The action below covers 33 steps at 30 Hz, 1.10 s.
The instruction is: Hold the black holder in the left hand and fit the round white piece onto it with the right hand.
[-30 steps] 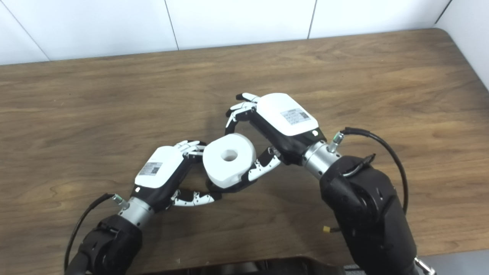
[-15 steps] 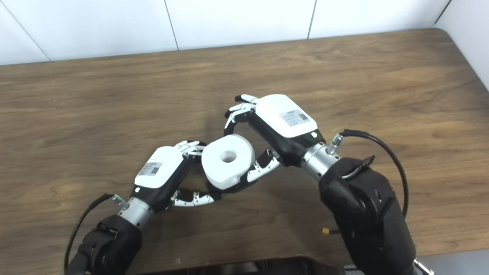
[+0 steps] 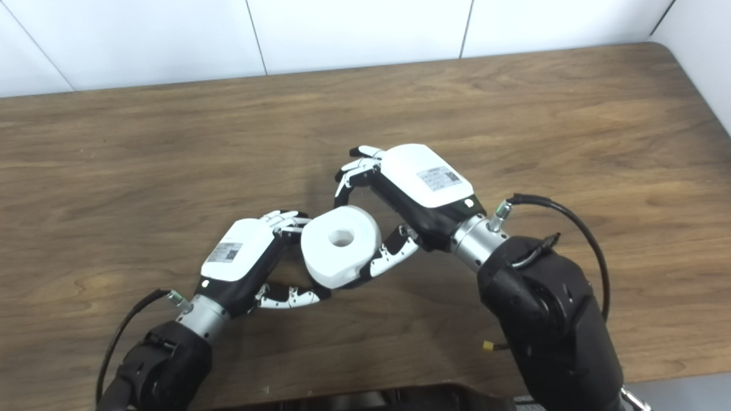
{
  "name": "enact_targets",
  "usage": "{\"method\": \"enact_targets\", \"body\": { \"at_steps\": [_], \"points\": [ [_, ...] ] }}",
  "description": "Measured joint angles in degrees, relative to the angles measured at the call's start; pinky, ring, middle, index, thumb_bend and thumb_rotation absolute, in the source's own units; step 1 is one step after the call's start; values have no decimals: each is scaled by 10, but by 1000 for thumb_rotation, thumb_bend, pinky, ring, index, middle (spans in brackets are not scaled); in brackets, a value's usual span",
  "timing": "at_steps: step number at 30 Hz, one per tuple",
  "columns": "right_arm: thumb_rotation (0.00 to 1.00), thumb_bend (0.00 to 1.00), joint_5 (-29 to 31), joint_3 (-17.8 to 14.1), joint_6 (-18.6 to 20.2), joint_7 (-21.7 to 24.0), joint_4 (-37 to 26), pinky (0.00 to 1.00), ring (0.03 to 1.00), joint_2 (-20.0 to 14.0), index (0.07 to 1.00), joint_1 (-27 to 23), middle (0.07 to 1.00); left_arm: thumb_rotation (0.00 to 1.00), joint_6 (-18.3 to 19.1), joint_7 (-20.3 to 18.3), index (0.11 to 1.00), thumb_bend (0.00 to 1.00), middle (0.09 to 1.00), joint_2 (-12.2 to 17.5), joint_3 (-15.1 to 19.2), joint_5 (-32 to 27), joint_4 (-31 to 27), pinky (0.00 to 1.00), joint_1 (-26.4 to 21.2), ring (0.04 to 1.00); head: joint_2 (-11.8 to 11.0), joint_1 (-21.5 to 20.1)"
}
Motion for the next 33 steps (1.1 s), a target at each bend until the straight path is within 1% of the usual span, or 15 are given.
{"method": "enact_targets", "body": {
  "at_steps": [7, 16, 24, 29, 33],
  "points": [
    [143, 521, 3, -4, 1, 15, -8, 786, 911, -3, 482, 0, 780, 58, 0, -8, 486, 517, 799, 0, 2, 0, -2, 899, 0, 874, 2, -1],
    [144, 520, 0, -6, 1, 19, -9, 793, 916, -3, 482, 0, 782, 58, 0, -8, 486, 517, 799, 0, 2, 1, -2, 895, 0, 873, 2, 0],
    [143, 520, -3, -6, 0, 15, -3, 788, 916, -2, 483, 1, 782, 57, -1, -9, 486, 517, 799, 0, 3, 0, -2, 894, 0, 871, 0, -1],
    [144, 519, -3, -5, -6, -4, 9, 788, 914, 2, 483, 6, 782, 56, -1, -8, 486, 517, 798, 0, 3, 0, -2, 898, 0, 872, 0, -1],
    [144, 519, -4, -4, -12, -8, 9, 788, 910, 2, 483, 7, 782, 57, -2, -9, 486, 517, 800, 0, 4, -2, -2, 897, 0, 872, 1, 0]
  ]
}}
